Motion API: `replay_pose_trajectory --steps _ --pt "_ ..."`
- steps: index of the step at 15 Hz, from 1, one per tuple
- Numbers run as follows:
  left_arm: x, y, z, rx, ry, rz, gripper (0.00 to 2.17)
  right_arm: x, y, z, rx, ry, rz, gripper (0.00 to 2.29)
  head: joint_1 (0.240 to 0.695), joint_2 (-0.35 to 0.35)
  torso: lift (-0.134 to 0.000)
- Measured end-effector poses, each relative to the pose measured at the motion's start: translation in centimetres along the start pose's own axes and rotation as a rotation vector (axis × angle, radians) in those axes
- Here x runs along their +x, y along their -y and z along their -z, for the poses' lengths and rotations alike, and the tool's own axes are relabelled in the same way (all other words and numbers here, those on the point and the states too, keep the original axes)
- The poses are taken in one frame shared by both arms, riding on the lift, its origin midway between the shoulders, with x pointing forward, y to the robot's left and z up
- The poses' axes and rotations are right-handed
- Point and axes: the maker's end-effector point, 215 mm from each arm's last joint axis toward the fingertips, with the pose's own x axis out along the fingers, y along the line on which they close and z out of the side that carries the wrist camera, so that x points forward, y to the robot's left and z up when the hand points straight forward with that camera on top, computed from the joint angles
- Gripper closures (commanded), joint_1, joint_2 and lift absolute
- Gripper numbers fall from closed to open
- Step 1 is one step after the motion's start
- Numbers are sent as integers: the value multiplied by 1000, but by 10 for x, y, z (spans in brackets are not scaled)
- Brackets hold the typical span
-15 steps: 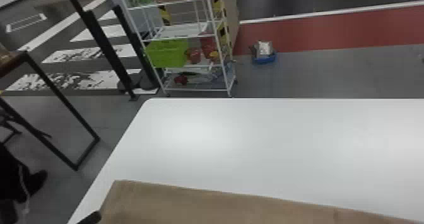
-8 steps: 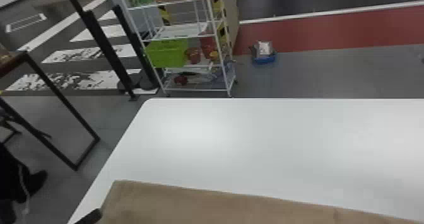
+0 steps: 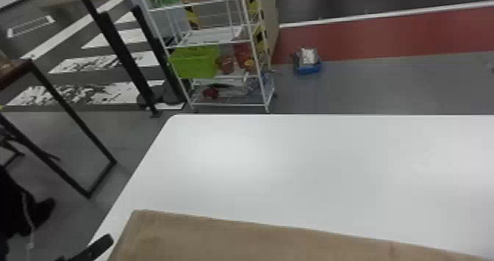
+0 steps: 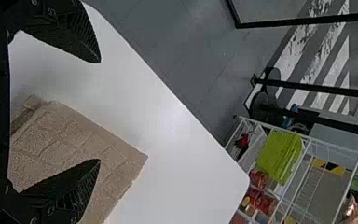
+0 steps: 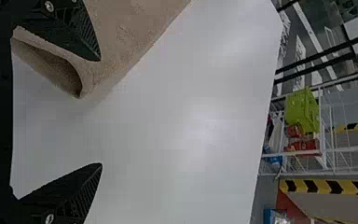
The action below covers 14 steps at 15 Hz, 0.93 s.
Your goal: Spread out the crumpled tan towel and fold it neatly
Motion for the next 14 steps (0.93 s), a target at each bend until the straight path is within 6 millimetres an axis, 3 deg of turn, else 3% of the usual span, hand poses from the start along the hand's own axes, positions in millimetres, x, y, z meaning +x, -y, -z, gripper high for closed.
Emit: replay_pose_trajectory --steps 4,10,14 --pt "1 22 2 9 -12 57 157 -16 22 -28 113 140 49 87 695 333 -122" --pt "11 46 19 34 -59 158 164 -25 13 -32 135 165 6 87 695 296 -122" --pt "8 32 20 -4 -60 224 157 -29 18 -29 133 165 20 87 695 301 -122"
